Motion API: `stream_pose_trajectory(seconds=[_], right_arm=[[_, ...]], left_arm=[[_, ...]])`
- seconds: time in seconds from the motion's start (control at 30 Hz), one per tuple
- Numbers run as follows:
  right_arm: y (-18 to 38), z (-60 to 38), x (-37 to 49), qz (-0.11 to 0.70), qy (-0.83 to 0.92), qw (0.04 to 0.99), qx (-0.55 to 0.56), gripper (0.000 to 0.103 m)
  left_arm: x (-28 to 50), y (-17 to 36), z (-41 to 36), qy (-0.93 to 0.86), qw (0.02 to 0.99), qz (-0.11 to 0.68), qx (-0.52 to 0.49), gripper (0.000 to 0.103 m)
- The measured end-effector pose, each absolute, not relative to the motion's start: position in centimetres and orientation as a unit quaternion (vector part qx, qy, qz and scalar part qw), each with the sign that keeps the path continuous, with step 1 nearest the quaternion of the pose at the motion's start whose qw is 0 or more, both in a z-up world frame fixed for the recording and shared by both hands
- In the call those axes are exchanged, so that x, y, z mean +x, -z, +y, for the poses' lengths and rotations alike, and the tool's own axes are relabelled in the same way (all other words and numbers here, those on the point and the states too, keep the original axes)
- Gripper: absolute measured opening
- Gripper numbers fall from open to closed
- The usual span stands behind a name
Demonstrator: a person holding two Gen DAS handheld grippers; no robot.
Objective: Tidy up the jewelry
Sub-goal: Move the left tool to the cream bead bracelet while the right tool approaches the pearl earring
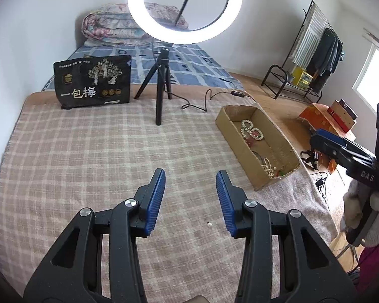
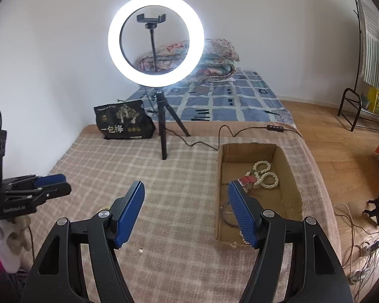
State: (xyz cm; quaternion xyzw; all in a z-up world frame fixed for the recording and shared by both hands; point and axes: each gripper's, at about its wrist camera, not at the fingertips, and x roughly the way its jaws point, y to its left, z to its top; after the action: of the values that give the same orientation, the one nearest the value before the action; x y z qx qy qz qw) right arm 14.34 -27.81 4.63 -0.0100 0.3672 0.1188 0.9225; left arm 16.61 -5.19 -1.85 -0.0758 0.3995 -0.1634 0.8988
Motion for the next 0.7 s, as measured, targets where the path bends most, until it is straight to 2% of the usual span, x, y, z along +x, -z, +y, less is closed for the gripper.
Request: stream_pose_trajectory(seconds=[0.53, 0.63, 0.7], right_arm=[[5.4, -22.8, 10.5, 0.392, -0.154, 0.904, -0.070, 0.068], [7.3, -22.1, 10.7, 0.416, -0.175, 0.890, -0.070, 0.068], [8.1, -21.5, 10.9, 0.421, -0.183, 0.885, -0.080, 0.068]], left_arm=[[18.4, 9.7, 0.7, 0.092, 0.873, 0.469, -0.092, 0.042], [18.7, 11.3, 0.8, 0.089, 0.865, 0.486, -0.089, 0.034], [18.9, 12.2, 0.7, 0.090, 0.859, 0.496, -0.090, 0.033]])
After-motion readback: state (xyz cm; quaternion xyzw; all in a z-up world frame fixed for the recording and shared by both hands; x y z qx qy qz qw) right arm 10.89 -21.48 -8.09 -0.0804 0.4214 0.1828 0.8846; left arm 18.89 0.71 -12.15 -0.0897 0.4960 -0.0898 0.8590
